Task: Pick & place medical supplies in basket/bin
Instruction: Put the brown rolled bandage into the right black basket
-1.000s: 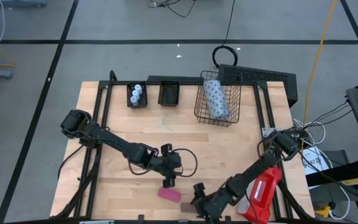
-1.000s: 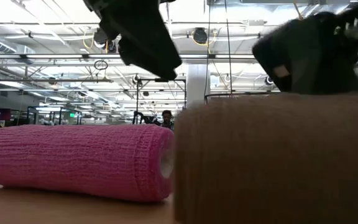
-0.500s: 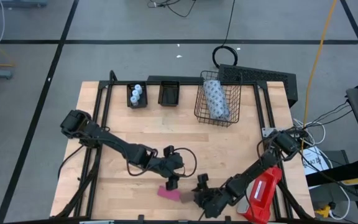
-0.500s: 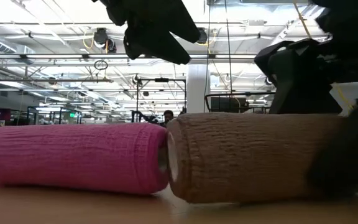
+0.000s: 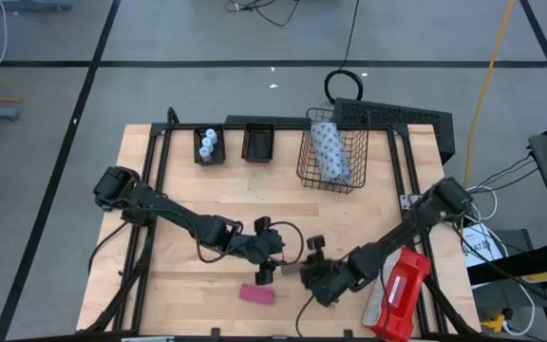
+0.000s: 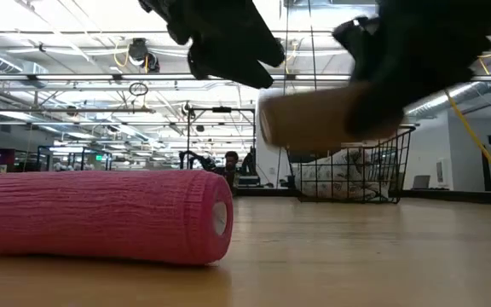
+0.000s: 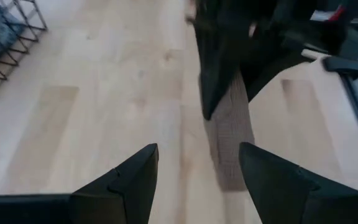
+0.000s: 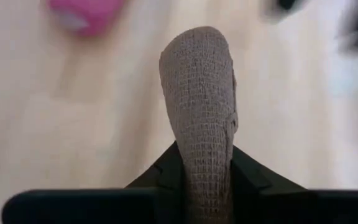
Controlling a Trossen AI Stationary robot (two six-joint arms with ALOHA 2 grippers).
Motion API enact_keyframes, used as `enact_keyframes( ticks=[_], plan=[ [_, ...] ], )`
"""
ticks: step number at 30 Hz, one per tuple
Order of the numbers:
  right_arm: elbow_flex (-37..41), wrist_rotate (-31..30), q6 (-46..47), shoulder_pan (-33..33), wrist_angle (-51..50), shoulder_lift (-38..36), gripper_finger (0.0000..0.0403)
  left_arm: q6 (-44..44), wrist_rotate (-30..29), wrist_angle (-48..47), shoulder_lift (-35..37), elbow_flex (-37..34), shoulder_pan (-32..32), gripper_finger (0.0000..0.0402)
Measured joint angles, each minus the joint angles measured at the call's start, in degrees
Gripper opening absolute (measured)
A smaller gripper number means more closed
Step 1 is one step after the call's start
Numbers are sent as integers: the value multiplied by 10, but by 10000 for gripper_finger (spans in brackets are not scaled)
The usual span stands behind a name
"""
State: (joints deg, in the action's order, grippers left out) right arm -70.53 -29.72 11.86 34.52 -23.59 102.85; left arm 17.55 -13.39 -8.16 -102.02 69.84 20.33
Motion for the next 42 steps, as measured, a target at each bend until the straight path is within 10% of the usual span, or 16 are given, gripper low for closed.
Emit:
enact_keyframes(
  ticks=[13,29,42],
  plan=[
    [130,-43,-108,-90,178,-111,63,-9,120,22,1,0,-96,230],
    [173,61,-236,-181,317,-115,68,-87,185,-25,1,0,-167,224],
    [172,57,-230,-195,324,-117,84,-104,180,-74,12,-2,-180,60]
  ],
)
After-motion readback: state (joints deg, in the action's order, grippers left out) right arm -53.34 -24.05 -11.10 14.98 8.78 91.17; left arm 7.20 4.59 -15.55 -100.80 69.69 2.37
